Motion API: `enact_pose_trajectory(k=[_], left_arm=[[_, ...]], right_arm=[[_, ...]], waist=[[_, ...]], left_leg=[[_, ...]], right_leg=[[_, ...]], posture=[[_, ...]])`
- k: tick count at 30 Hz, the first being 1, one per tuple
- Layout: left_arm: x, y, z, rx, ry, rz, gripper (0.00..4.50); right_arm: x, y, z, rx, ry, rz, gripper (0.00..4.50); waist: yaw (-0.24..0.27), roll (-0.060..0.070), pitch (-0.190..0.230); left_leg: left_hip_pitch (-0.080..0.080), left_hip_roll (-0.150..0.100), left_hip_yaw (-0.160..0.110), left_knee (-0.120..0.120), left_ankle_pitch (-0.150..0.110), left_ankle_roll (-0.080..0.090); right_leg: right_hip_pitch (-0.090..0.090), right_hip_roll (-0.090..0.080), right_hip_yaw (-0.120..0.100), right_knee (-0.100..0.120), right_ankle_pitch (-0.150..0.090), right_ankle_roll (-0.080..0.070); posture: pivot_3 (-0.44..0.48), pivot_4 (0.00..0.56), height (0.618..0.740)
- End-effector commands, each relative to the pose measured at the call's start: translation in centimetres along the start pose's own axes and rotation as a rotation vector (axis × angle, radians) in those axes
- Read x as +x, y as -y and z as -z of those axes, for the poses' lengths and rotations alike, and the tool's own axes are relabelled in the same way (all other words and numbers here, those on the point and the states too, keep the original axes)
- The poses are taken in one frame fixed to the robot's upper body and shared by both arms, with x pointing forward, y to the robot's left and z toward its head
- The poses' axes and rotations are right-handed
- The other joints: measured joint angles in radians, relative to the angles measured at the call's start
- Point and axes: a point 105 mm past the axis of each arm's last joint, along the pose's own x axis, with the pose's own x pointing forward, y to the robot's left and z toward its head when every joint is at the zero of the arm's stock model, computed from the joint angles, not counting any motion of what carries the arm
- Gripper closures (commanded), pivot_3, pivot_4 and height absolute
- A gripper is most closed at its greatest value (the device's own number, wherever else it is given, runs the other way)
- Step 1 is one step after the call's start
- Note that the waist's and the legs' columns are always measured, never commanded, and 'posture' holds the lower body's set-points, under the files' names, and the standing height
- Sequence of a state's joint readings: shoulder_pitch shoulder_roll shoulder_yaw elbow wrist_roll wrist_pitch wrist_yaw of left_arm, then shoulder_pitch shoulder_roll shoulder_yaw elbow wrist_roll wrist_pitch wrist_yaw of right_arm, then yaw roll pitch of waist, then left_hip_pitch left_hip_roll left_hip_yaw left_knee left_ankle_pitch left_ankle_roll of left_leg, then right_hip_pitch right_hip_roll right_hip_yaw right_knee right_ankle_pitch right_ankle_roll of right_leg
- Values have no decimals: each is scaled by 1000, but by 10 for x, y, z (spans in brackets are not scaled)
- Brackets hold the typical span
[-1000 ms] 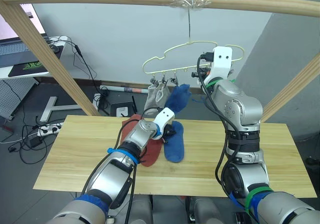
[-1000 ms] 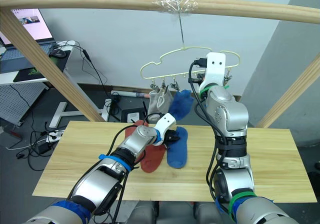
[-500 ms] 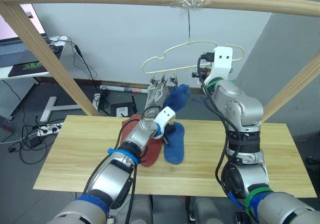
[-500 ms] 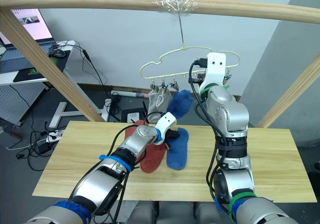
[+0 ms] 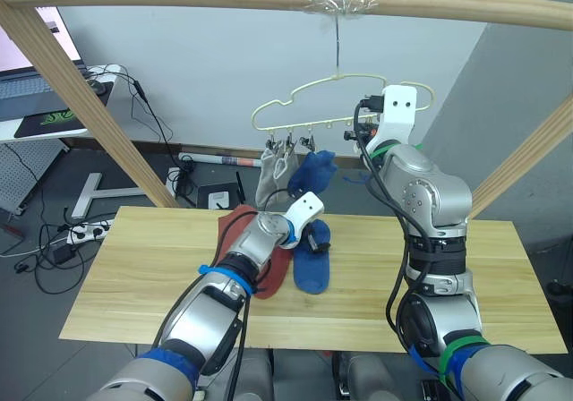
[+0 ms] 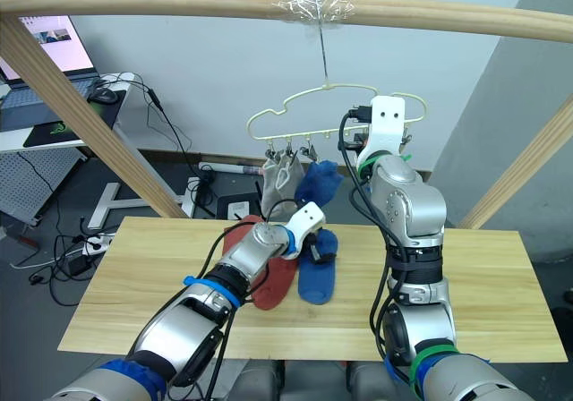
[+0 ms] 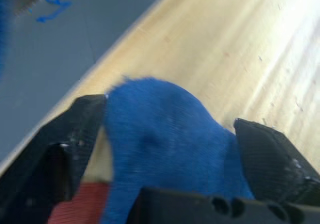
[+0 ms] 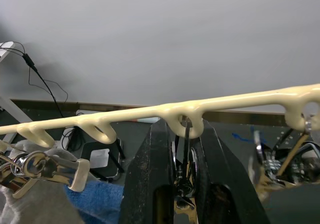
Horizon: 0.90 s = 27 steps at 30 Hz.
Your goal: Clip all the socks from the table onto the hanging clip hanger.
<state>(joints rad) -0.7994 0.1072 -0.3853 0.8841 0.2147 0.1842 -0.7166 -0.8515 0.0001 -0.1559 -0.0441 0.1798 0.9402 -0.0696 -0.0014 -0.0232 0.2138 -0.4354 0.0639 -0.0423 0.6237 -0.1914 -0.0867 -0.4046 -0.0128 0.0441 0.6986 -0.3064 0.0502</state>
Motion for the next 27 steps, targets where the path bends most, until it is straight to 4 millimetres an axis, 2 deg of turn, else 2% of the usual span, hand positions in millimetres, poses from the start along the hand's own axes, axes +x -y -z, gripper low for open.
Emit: enact_pose_trajectory(k=[1,8,16,19,21,27], left_arm=[[6,5,-7,38,-39,26,14],[12,9,6,25,-158,56,14],[14,14,9,7,-176,90,14],[14,14,9,-7,-170,89,549],[13,13,9,-14,-168,89,1062],[13,12,8,-17,-162,85,2881]], right_arm=[[-7,-1,-19,-2,75,-4,4375],[-8,0,-21,-4,78,-1,4375],[-9,0,-21,-2,80,5,4375],[-9,1,-20,-1,78,6,4375],[-9,1,-20,-1,76,6,4375],[-9,1,-20,-2,76,7,4375]], waist=[[0,0,0],[-2,0,0],[-2,0,0],[-2,0,0],[-2,0,0],[-2,0,0]], left_leg=[[0,0,0,0,0,0],[0,0,0,0,0,0],[0,0,0,0,0,0],[0,0,0,0,0,0],[0,0,0,0,0,0],[0,0,0,0,0,0]], right_leg=[[0,0,0,0,0,0],[0,0,0,0,0,0],[0,0,0,0,0,0],[0,0,0,0,0,0],[0,0,0,0,0,0],[0,0,0,0,0,0]], posture=[[57,183,740],[51,187,740],[51,187,740],[41,188,740],[41,188,740],[44,189,740]])
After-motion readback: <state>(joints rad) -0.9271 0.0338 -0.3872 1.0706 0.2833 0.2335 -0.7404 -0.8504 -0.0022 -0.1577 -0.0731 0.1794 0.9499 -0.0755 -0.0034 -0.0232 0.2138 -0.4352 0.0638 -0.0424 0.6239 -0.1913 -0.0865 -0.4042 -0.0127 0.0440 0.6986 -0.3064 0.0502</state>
